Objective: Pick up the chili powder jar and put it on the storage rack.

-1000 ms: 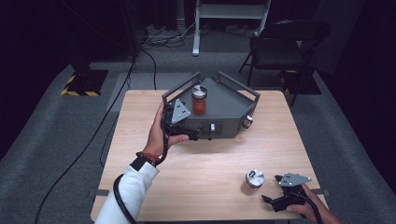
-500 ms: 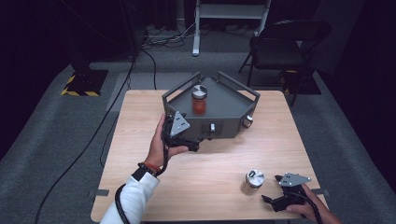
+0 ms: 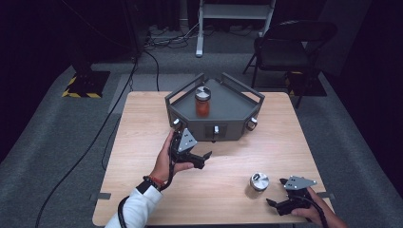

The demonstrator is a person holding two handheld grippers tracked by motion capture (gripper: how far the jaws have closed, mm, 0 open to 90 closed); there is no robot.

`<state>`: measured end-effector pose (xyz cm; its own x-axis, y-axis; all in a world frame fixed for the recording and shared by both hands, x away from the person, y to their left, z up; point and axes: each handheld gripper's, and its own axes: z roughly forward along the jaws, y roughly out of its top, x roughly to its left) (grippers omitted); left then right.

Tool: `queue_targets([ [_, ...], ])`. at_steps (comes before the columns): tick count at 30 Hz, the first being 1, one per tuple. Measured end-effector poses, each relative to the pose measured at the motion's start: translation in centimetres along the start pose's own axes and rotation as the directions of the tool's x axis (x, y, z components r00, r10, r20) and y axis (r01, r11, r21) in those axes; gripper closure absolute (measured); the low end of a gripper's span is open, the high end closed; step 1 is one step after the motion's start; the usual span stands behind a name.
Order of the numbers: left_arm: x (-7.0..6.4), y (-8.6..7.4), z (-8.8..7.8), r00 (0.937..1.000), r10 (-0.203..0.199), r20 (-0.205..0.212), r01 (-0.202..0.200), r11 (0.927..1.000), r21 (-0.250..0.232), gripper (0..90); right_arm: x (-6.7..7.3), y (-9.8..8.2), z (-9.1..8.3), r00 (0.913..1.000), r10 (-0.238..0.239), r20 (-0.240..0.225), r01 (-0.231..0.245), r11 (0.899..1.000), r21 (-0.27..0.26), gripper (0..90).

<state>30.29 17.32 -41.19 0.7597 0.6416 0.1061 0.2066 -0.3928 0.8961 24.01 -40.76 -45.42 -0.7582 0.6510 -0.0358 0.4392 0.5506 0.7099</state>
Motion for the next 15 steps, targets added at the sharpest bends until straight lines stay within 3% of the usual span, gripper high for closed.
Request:
queue_targets([
  [15,-1.1,-1.9,-1.4,0.9990,0.034,0.028,-0.036,0.9966,0.074,0.6,0.0,0.0,0.0,1.0000,0.001,0.000,-0.001,1.000,0.000,0.0],
])
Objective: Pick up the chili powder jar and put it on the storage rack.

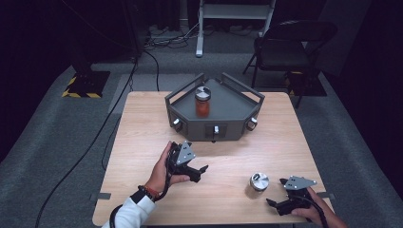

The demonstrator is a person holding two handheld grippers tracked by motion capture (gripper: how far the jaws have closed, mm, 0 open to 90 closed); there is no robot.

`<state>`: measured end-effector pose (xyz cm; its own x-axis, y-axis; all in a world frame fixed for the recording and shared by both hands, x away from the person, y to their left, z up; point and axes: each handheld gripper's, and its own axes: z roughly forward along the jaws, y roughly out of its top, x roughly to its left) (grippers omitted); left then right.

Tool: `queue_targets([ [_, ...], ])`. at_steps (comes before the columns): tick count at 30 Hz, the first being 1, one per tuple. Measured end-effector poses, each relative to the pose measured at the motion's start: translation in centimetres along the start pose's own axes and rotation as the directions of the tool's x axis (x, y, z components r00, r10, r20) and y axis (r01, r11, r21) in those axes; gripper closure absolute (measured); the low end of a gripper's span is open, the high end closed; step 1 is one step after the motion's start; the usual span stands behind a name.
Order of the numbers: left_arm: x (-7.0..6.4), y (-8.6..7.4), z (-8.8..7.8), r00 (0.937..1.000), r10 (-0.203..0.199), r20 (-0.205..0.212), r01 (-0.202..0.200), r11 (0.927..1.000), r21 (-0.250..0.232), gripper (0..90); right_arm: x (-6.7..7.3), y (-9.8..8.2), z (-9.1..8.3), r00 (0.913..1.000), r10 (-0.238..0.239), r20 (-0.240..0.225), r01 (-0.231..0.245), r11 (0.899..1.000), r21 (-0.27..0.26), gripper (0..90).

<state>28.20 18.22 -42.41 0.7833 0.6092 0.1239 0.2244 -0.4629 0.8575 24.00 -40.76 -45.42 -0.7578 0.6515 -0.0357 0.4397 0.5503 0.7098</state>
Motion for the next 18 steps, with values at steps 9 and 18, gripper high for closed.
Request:
queue_targets([
  [9,0.0,-1.3,-0.3,1.0000,-0.009,0.003,0.009,0.9972,0.074,0.6,0.0,0.0,0.0,1.0000,0.000,0.000,0.000,1.000,0.000,0.0],
  [18,0.4,-2.6,-0.8,0.9999,-0.010,-0.006,0.011,0.9879,0.155,0.7,0.0,0.0,0.0,1.0000,0.000,0.000,0.000,1.000,0.000,0.0],
])
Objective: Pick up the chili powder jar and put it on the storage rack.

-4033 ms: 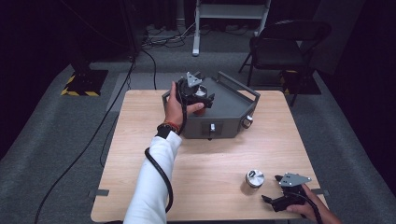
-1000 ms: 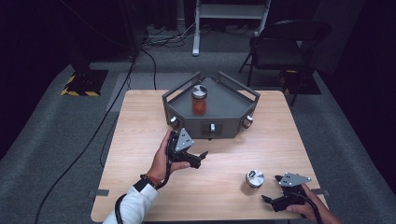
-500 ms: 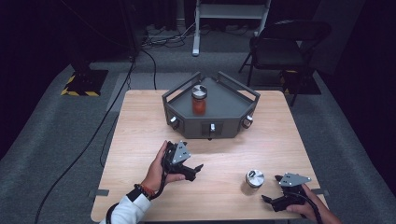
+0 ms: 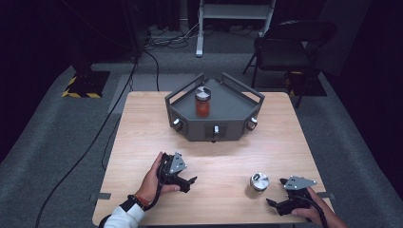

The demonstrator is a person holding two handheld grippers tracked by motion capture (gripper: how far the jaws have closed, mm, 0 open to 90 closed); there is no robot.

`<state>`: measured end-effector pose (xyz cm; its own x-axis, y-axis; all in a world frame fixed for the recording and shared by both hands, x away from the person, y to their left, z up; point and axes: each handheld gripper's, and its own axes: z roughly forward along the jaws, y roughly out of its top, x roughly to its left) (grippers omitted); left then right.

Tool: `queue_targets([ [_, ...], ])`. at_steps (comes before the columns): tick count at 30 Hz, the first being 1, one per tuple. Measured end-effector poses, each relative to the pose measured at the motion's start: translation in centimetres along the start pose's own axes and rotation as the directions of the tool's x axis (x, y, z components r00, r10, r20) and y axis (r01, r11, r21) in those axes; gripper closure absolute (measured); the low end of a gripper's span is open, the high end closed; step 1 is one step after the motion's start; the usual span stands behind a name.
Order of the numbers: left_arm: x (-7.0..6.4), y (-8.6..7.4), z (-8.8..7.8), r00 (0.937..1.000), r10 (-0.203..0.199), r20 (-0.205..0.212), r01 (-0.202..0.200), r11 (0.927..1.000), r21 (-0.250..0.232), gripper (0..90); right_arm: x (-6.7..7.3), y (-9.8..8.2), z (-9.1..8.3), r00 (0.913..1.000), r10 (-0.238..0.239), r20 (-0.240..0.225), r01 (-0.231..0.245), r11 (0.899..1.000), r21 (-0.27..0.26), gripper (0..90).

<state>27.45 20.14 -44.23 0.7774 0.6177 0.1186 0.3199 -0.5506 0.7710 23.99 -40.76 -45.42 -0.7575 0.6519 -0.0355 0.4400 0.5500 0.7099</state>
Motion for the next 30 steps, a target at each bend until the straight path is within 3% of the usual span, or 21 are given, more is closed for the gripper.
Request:
queue_targets([
  [14,1.0,-1.8,-0.9,0.9992,-0.030,-0.025,0.032,0.9956,0.089,1.0,0.0,0.0,0.0,1.0000,0.001,0.001,-0.001,1.000,0.000,0.0],
  [22,2.1,-2.4,-0.9,0.9973,-0.073,0.001,0.073,0.9909,0.113,1.2,0.0,0.0,0.0,1.0000,0.001,0.002,-0.001,1.000,0.000,0.0],
  [30,2.1,-2.2,-0.5,0.9977,-0.068,0.000,0.068,0.9870,0.146,1.3,0.1,0.0,0.0,1.0000,0.002,0.003,-0.002,1.000,0.000,0.0],
])
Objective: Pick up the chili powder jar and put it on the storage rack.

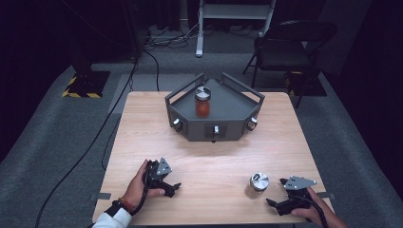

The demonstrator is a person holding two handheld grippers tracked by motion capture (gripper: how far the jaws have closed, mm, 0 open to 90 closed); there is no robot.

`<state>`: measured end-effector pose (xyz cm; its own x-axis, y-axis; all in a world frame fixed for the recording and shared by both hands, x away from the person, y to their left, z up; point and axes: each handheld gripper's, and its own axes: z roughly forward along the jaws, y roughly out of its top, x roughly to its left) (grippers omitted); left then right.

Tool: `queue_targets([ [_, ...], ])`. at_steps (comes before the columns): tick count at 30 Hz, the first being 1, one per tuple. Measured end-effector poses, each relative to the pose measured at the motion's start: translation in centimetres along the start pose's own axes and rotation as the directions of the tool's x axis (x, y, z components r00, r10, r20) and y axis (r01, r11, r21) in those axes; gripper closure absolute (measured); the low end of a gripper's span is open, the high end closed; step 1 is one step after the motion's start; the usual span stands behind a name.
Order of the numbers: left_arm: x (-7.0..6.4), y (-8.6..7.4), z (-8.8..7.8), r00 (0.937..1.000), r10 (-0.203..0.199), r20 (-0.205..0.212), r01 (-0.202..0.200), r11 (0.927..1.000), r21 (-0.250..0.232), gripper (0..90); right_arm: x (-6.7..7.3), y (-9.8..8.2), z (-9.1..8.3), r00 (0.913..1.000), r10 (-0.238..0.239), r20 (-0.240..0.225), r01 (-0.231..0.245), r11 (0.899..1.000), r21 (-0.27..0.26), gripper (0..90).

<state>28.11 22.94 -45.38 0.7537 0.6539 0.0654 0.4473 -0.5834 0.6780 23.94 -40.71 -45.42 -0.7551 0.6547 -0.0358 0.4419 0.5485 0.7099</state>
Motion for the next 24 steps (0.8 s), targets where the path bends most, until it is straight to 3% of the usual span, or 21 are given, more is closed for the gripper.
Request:
queue_targets([
  [13,1.0,-1.4,0.0,0.9980,-0.054,0.034,0.055,0.9979,-0.034,0.4,0.0,0.0,0.0,1.0000,-0.001,-0.001,0.001,1.000,0.000,0.0],
  [24,1.0,-1.5,0.0,0.9979,-0.056,0.034,0.057,0.9978,-0.035,0.4,-0.1,0.1,0.0,1.0000,-0.003,-0.002,0.003,1.000,0.002,0.0],
])
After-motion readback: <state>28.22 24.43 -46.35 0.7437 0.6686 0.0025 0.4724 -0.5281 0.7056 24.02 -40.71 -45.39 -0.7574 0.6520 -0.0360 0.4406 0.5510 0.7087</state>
